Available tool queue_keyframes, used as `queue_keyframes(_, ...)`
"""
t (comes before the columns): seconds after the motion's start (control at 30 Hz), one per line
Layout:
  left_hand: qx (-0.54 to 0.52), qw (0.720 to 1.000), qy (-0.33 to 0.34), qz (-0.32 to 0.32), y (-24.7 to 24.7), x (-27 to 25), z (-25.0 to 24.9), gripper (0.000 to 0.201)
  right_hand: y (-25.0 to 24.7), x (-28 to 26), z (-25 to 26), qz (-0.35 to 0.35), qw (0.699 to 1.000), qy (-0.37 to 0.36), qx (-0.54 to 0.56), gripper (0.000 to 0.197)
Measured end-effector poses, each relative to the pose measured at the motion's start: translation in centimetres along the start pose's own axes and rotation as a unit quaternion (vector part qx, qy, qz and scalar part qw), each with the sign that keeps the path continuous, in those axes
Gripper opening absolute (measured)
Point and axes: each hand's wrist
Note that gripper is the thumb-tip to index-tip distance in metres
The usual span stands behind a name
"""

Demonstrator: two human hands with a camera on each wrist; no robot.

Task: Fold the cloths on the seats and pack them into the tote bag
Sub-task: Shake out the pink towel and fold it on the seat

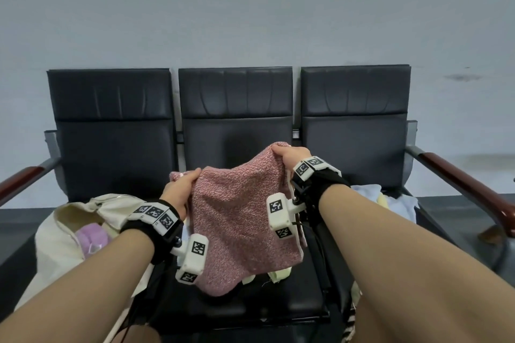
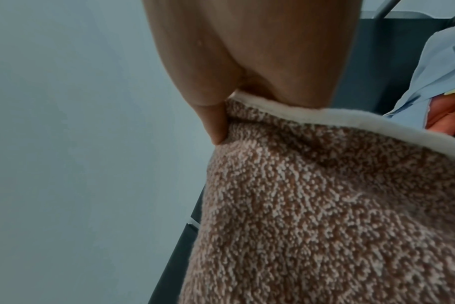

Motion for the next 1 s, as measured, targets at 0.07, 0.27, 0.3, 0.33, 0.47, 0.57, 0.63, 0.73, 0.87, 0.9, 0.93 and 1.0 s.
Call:
queue_keyframes(0.07,0.008,1.0,0.002,0.018,-0.2,-0.1,0.2,0.072,-0.1,0.0,-0.2,-0.001,1.0,0.007,0.011,0.057)
queue_keyframes(0.27,0.034,0.998,-0.031,0.038,0.4,-1.9,-0.7,0.01,0.5,0.4,-0.5,-0.002,0.998,0.02,0.051,0.065)
queue_keyframes(0.3,0.036,0.998,-0.036,0.041,0.2,-1.5,-0.3,0.018,0.6,0.6,-0.5,-0.007,0.998,0.023,0.053,0.068)
queue_keyframes(0.33,0.041,0.997,-0.038,0.045,0.1,-1.5,-0.2,0.028,0.6,0.8,-0.6,-0.011,0.998,0.026,0.055,0.07)
queue_keyframes(0.47,0.056,0.997,-0.015,0.044,-0.8,-0.4,0.7,0.017,0.2,0.8,-0.5,-0.019,0.998,0.027,0.056,0.071)
queue_keyframes(0.57,0.066,0.998,0.013,-0.004,-1.3,0.2,1.8,0.035,0.2,0.7,-0.5,-0.019,0.998,0.025,0.05,0.064)
queue_keyframes(0.63,0.063,0.998,0.024,-0.018,-1.4,0.3,2.5,0.038,0.4,0.6,-0.6,-0.017,0.998,0.017,0.049,0.059)
queue_keyframes(0.73,0.064,0.997,0.015,-0.051,-2.2,0.8,3.6,0.05,1.0,0.2,-0.5,-0.017,0.999,-0.008,0.03,0.053)
queue_keyframes(0.87,0.064,0.996,-0.018,-0.056,-4.5,4.2,6.7,0.105,1.7,0.2,-0.6,-0.02,0.999,-0.014,0.041,0.058)
queue_keyframes(0.9,0.057,0.997,-0.021,-0.049,-5.2,5.8,8.1,0.112,1.8,0.2,-0.6,-0.023,0.999,-0.014,0.038,0.058)
queue_keyframes(0.93,0.048,0.998,-0.023,-0.042,-5.3,6.0,8.4,0.113,1.8,0.2,-0.7,-0.025,0.999,-0.016,0.033,0.058)
queue_keyframes(1.0,0.021,0.999,-0.016,-0.032,-4.7,4.6,7.4,0.1,2.0,0.3,-0.7,-0.033,0.999,-0.019,0.022,0.058)
Point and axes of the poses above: each hand's wrist, its own x-axis towards the middle knuckle, its own y-axis out of the palm, z = x × y, and after that the axes turned 12 degrees about y, right-handed
